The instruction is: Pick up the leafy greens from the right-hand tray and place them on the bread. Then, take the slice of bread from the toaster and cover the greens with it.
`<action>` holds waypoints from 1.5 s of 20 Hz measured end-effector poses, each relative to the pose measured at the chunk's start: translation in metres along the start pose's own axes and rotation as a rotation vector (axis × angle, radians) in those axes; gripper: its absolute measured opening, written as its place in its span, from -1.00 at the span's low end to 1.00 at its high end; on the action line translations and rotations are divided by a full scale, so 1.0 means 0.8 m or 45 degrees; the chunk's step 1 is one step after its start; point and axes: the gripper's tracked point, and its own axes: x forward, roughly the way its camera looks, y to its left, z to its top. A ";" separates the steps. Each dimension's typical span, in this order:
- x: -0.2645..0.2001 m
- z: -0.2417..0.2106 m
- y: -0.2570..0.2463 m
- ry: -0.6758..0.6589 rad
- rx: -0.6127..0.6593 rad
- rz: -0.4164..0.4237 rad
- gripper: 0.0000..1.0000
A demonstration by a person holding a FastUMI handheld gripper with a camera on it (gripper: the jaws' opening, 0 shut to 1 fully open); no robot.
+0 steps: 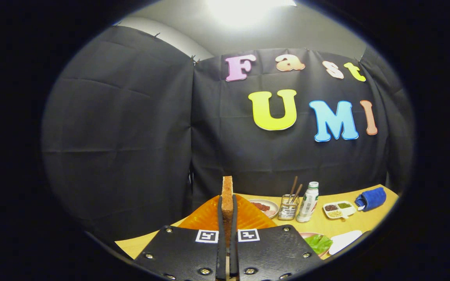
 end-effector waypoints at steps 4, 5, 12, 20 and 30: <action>-0.024 0.004 -0.035 -0.005 -0.043 -0.048 -0.92; -0.031 0.002 -0.046 -0.001 -0.052 -0.064 -0.92; -0.056 -0.069 -0.162 0.084 -0.102 -0.222 -0.92; -0.039 -0.144 -0.197 0.191 0.011 -0.199 -0.92; -0.014 -0.192 -0.162 0.261 0.046 -0.160 -0.92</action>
